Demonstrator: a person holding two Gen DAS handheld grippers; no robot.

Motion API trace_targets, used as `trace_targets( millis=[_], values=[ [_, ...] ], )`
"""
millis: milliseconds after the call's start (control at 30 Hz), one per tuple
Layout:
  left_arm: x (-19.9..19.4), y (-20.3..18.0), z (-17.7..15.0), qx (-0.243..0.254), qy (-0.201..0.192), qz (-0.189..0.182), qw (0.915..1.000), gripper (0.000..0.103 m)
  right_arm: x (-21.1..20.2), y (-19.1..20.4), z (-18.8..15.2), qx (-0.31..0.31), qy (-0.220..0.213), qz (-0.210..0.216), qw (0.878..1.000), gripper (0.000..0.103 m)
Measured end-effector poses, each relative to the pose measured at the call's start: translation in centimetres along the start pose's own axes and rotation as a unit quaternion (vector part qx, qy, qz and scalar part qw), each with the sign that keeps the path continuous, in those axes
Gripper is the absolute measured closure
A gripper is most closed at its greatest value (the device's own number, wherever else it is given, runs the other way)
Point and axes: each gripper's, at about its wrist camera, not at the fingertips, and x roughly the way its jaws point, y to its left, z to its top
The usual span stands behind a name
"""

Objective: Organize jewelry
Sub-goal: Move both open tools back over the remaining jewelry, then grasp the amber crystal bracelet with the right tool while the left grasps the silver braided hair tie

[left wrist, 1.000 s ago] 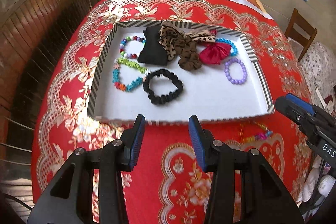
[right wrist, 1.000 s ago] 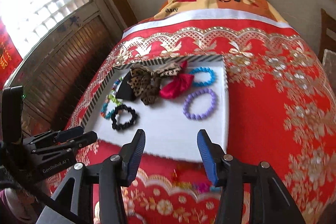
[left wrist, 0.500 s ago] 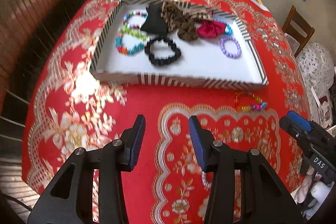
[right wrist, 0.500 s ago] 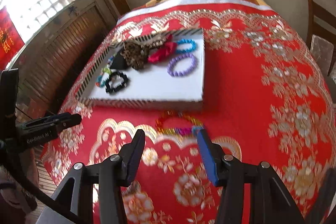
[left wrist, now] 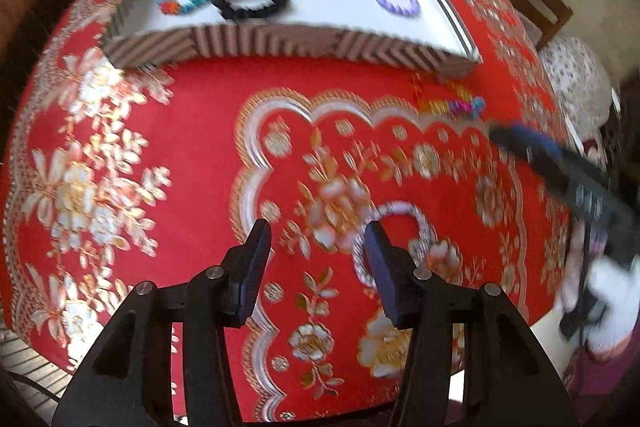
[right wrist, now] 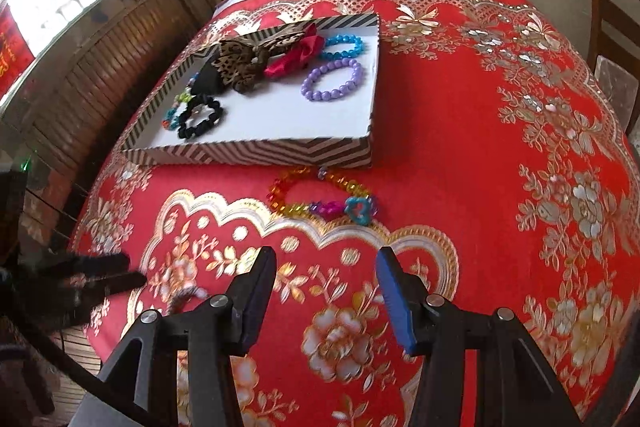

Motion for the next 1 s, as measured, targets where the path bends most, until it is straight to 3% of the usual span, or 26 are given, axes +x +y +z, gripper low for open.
trace_targets(
  millis=[267,433,533,600,633,667,700,733,867,1000],
  values=[
    [1.4,-1.7,-1.0,0.040,0.010,0.031,0.9987,0.054,2.6,-1.5,4.0,0.000,0.003,-0.015,1.000,0.054],
    [1.7,-2.7,-1.0,0.056,0.004,0.048,0.9973,0.054,4.9,-1.1,4.1,-0.020,0.031,-0.025,0.999,0.056],
    [2.0,-3.1,-0.9,0.062,0.002,0.058,0.9964,0.054,4.7,-0.3,3.3,-0.056,0.022,-0.051,0.997,0.065],
    [2.1,-3.4,-0.8,0.065,-0.001,0.061,0.9960,0.055,4.6,-0.3,3.1,-0.059,0.018,-0.037,0.997,0.084],
    [2.2,-3.6,-0.6,0.068,-0.003,0.061,0.9958,0.056,4.5,-0.3,3.1,-0.059,0.013,-0.039,0.997,0.087],
    [2.3,-3.6,-0.4,0.069,-0.006,0.060,0.9957,0.067,4.5,-0.3,3.0,-0.063,0.010,-0.047,0.997,0.091],
    [2.3,-3.8,-0.3,0.071,-0.011,0.063,0.9954,0.085,4.5,-0.3,2.9,-0.066,0.008,-0.049,0.997,0.093],
    [2.4,-3.7,-0.2,0.071,-0.012,0.068,0.9951,0.091,4.4,-0.4,2.7,-0.062,0.004,-0.041,0.997,0.095],
    [2.1,-2.4,0.3,0.030,0.003,0.021,0.9993,0.096,2.8,-1.1,2.4,-0.034,-0.014,-0.011,0.999,0.095],
    [0.8,-1.9,1.1,0.015,-0.014,0.011,0.9997,0.097,0.0,-1.0,2.9,-0.030,-0.042,0.008,0.999,0.095]
  ],
)
